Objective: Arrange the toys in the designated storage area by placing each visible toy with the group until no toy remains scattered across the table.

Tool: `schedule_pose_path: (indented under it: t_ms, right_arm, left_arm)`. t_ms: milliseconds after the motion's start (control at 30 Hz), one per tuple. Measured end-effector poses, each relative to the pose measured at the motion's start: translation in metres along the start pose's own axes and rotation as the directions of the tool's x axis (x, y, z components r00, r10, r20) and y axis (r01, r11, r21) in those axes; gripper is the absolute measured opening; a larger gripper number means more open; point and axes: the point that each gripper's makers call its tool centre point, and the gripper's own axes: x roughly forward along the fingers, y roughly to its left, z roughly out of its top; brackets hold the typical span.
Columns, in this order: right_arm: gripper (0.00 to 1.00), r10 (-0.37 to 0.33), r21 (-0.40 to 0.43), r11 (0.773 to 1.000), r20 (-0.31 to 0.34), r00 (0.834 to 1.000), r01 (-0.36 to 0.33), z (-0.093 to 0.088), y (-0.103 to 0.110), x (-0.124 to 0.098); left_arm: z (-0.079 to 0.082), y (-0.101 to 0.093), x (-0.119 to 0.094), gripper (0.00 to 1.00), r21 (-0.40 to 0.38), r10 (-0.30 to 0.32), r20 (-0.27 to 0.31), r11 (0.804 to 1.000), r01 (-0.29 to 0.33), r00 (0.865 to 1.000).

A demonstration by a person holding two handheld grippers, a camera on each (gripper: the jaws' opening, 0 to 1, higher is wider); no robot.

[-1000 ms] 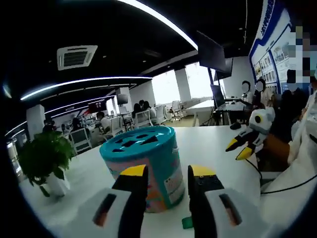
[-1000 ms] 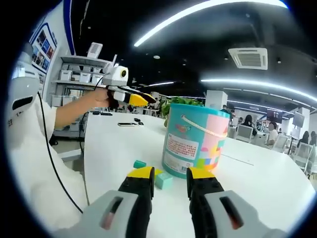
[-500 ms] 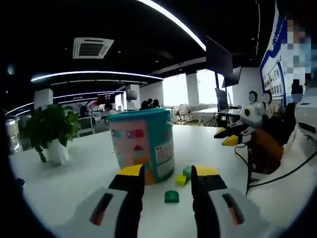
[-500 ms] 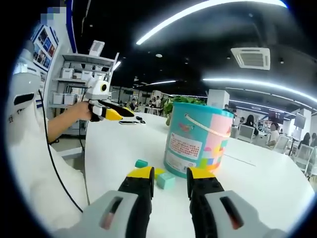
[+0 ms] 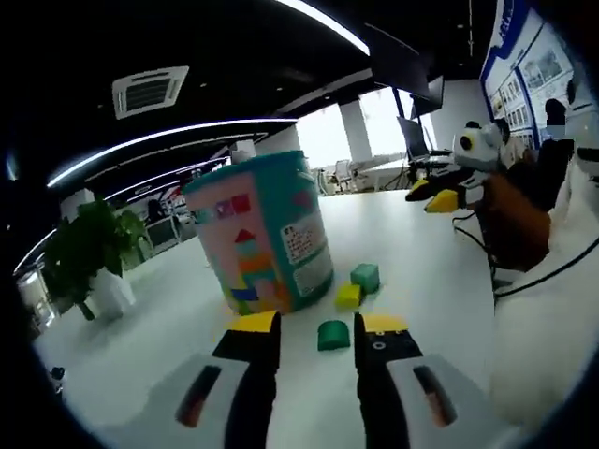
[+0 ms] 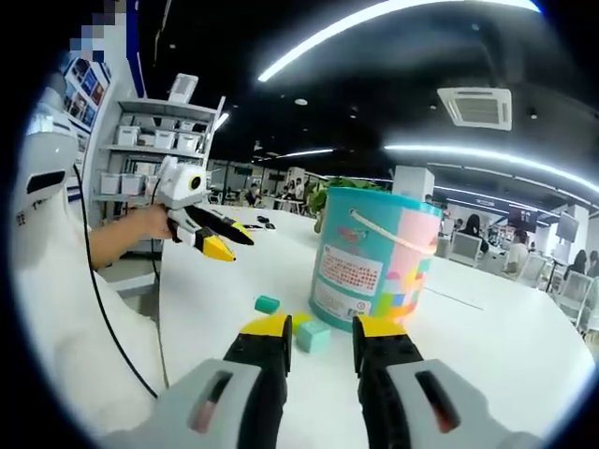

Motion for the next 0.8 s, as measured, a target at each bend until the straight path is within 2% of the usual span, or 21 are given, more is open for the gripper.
schedule_pose_path:
  t_ms: [33, 333, 467, 533, 633, 700, 733, 800]
  right_arm:
    - [0.26, -0.001, 0.0, 1.0, -0.001, 1.0, 0.001, -0.001, 0.0, 0.0]
    - [0.26, 0.001, 0.0, 1.0, 0.004, 1.0, -0.001, 0.0, 0.001, 0.0]
    - [0.26, 0.011, -0.004, 1.0, -0.001, 1.0, -0.011, -0.001, 0.005, 0.002]
    - [0.26, 0.014, -0.003, 1.0, 0.0, 1.0, -0.014, 0.0, 0.006, 0.003]
    - [0.26, 0.018, -0.007, 1.0, 0.0, 1.0, -0.018, 0.001, 0.007, 0.003]
    - [0.26, 0.02, -0.012, 1.0, 0.0, 1.0, -0.02, 0.001, 0.008, 0.003]
    - [0.26, 0.02, -0.01, 1.0, 0.003, 1.0, -0.02, 0.002, 0.008, 0.003]
    - [0.26, 0.021, -0.003, 1.0, 0.007, 1.0, -0.021, 0.001, 0.008, 0.004]
  left_arm:
    - [-0.002, -0.003, 0.003, 0.29, 0.017, -0.041, 0.001, 0.999, 0.041, 0.999]
    - [-0.019, -0.005, 0.014, 0.27, 0.084, -0.092, -0.048, 0.992, 0.096, 0.995]
    - [-0.025, -0.007, 0.026, 0.34, 0.128, -0.15, -0.072, 0.979, 0.159, 0.986]
    - [-0.025, -0.006, 0.032, 0.33, 0.134, -0.163, -0.077, 0.976, 0.172, 0.984]
    - [-0.024, -0.011, 0.038, 0.33, 0.22, -0.219, -0.093, 0.947, 0.234, 0.971]
    - [-0.022, -0.016, 0.043, 0.33, 0.212, -0.267, -0.069, 0.938, 0.275, 0.961]
    - [-0.022, -0.02, 0.044, 0.33, 0.193, -0.302, -0.068, 0.931, 0.31, 0.951]
    - [-0.023, -0.018, 0.047, 0.33, 0.188, -0.317, -0.071, 0.927, 0.325, 0.946]
